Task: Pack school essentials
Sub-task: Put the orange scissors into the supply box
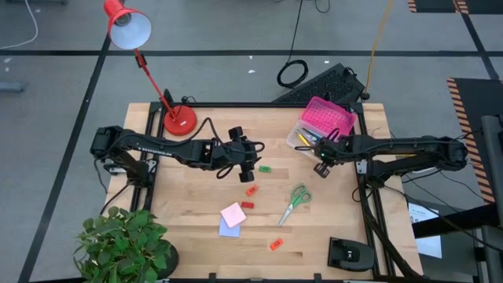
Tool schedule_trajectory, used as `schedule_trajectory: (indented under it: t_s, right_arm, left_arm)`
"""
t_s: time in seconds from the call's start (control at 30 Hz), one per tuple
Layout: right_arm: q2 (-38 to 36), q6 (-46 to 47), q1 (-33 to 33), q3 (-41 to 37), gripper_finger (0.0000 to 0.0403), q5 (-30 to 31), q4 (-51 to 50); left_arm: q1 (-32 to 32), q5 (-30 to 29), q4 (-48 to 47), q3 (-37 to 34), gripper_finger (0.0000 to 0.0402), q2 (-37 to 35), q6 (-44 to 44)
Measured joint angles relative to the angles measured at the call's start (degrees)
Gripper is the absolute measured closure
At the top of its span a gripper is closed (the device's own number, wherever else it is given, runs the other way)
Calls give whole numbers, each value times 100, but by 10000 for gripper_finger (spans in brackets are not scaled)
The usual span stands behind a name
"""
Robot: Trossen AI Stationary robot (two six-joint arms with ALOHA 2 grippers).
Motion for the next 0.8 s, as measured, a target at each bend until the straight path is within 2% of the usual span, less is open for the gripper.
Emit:
schedule_trajectory:
  t_s: [0.8]
  right_arm:
    - [-4,-304,4,-110,403,-265,651]
  left_arm:
    - [0,0,12,0,172,0,2]
